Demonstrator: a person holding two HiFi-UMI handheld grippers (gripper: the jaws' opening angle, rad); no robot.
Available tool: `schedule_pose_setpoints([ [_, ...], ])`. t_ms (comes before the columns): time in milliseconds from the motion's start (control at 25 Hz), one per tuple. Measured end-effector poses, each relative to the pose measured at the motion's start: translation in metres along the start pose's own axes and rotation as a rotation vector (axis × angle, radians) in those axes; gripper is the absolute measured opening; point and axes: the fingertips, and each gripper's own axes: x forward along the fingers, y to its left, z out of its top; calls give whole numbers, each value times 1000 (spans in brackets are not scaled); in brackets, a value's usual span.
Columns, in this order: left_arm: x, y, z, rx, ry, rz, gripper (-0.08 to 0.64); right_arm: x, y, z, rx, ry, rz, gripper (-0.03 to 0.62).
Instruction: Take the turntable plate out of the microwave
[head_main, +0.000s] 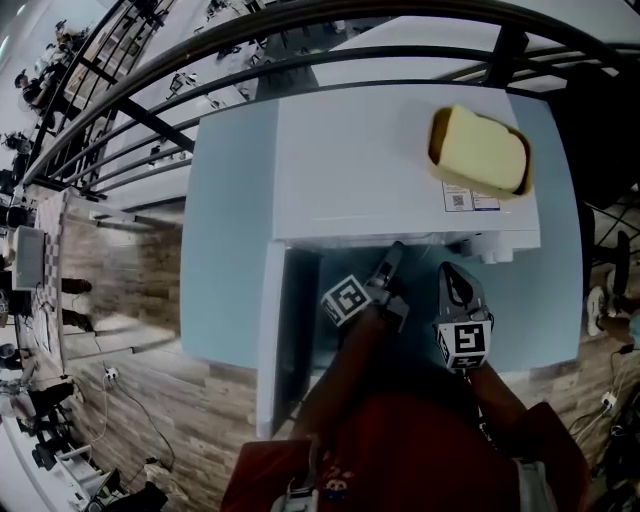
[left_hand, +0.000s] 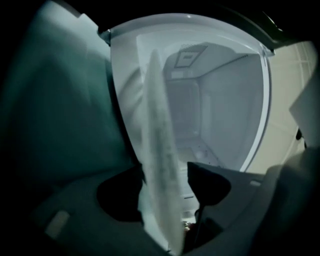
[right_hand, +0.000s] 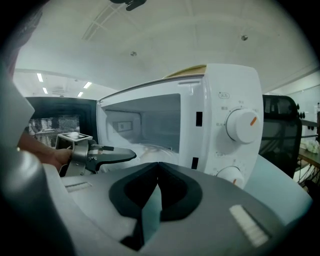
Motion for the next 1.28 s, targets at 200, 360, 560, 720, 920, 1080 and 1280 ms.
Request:
schedule_pose_setpoints([
  [200,4,1,2,-51,-27,-6,202,2,-3,-2,-9,7,8,0],
  [360,3,7,1,-60,-28,14,132,2,-3,-4,-5,9,6,0],
  [560,-2,5,0,-5,-16,25,97,3,0,-4,-10,1,16,0],
  [720,1,-10,-1,-58,-39,-75,41,2,-1,-6,-4,-3,13,0],
  [920,-8,-10,-4,-74,-44,-70,25,-4,-2,0,-14,-8,11,0],
  [1080,-17,-10,-7,-81,-40,-67,23,-9,0,2,-8,-16,8,0],
  [1280,-31,-9,-17,-73,-12,-51,23,-18,2,5,-13,-19,4,0],
])
